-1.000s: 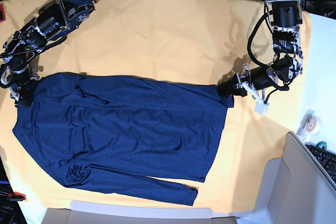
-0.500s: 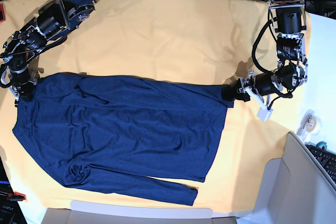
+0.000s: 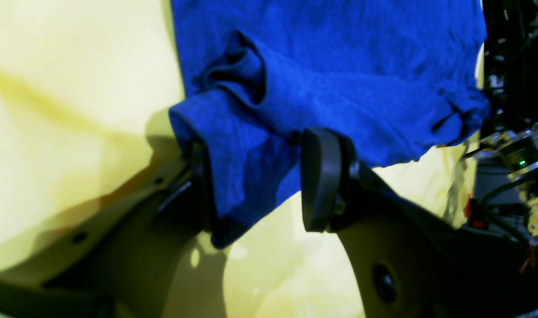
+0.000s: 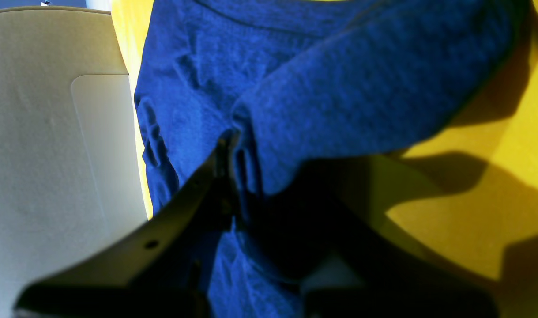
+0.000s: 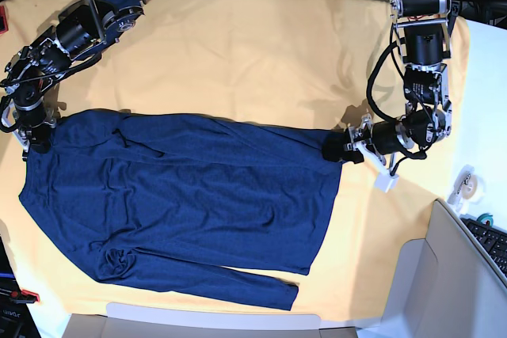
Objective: Fold the T-shirt properly
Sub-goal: 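Drag the shirt toward the robot base with both grippers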
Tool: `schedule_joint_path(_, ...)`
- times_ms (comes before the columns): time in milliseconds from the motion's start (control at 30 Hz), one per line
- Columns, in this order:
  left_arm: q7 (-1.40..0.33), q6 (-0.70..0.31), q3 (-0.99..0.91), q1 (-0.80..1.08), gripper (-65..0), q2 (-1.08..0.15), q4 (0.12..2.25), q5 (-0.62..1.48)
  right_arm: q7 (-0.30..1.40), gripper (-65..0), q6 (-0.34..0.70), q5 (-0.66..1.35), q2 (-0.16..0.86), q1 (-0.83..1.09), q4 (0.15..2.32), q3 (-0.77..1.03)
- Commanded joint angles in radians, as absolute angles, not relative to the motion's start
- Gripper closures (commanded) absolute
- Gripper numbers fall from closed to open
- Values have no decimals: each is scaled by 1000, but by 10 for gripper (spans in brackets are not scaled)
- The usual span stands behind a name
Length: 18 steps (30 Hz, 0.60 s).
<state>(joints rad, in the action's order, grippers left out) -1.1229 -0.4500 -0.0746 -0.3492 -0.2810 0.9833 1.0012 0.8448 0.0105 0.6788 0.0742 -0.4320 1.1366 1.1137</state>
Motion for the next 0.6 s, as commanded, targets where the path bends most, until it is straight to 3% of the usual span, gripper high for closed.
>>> schedule_joint_path(0, -1133, -452, -76, -366, -273, -285, 992, 992, 851, 0, 12, 687, 82, -446, 1147, 1112)
schedule_joint_path(367, -1040, -452, 15, -378, -261, -283, 990, 992, 852, 0, 12, 687, 82, -443, 1145, 1110)
schedule_joint_path(433, -1024, -452, 42, -378, -187, -283, 990, 992, 852, 0, 15, 687, 82, -433, 1145, 1110)
schedule_joint_path(533, -1020, -452, 59, -378, 0, -283, 990, 993, 854, 0, 18, 687, 82, -426, 1147, 1110)
schedule_joint_path(567, -1024, -452, 59, -378, 0, -283, 990, 993, 854, 0, 18, 688, 82, -417, 1148, 1109)
